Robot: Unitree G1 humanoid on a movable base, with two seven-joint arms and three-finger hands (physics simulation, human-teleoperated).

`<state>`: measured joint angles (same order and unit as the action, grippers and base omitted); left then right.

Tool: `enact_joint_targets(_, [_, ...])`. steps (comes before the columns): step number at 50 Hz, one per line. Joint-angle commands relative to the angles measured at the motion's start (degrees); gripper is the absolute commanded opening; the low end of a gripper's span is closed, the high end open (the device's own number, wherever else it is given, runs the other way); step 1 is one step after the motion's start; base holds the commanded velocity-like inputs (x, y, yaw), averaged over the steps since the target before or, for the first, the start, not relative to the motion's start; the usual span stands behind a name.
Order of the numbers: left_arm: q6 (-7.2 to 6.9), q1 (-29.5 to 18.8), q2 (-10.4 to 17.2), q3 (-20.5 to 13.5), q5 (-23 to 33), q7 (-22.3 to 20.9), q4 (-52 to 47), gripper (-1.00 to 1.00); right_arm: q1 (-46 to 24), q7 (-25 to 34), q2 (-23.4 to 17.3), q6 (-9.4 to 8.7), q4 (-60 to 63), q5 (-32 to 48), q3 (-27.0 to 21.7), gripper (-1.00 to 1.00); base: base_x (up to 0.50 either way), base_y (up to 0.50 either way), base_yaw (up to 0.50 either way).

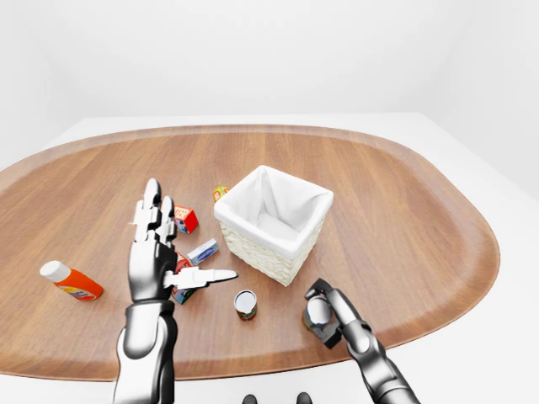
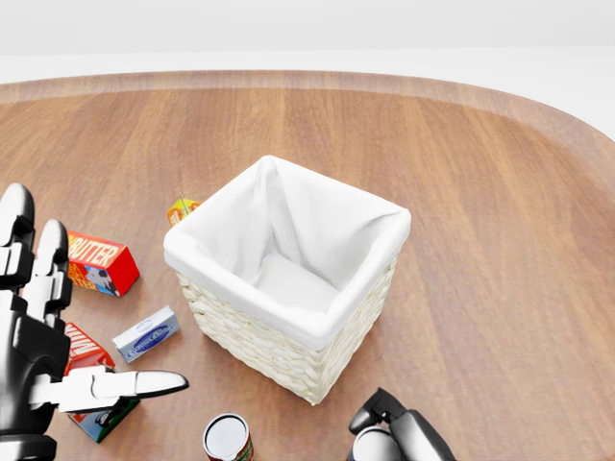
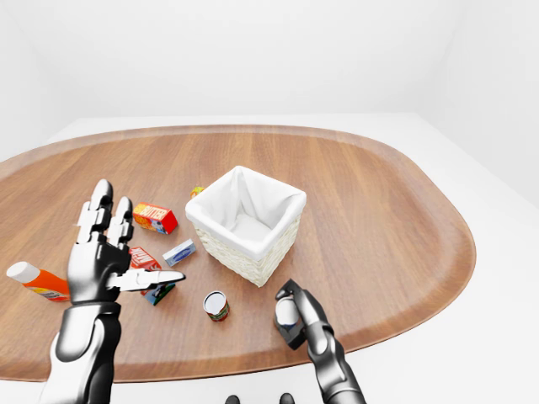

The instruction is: Pick up the alphabet soup, and put it in the basket.

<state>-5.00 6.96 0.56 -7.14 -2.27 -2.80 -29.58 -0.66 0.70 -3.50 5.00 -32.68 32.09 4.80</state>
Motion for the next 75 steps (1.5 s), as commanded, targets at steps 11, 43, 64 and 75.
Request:
enact_joint_targets(11, [0.0,-0.1,0.0,0.0,-0.2,0.1,0.0,1.0,2.5,1.2,0.1,0.0,11.0,-0.6,-1.2,-1.0,0.0,0.0,0.0])
enact_joint_targets(43, [0.0,-0.2,0.1,-0.1,-0.1,0.1,0.2,1.0,3.4,-0.2,0.6,-3.13,24.9,-5.1,-4.4,-1.0,0.0,0.0,0.0])
enact_joint_targets(64, [0.0,0.0,0.0,0.0,0.0,0.2,0.0,1.0,4.5,-1.5,1.1,-3.85,34.1,-10.6,-6.1,-1.0,0.0,0.0,0.0])
enact_joint_targets(75, [0.0,-0.1,0.0,0.0,-0.1,0.2,0.0,1.0,5.2,-1.5,1.5,-2.92,39.0,-14.3,-7.0,-1.0,0.0,0.0,0.0])
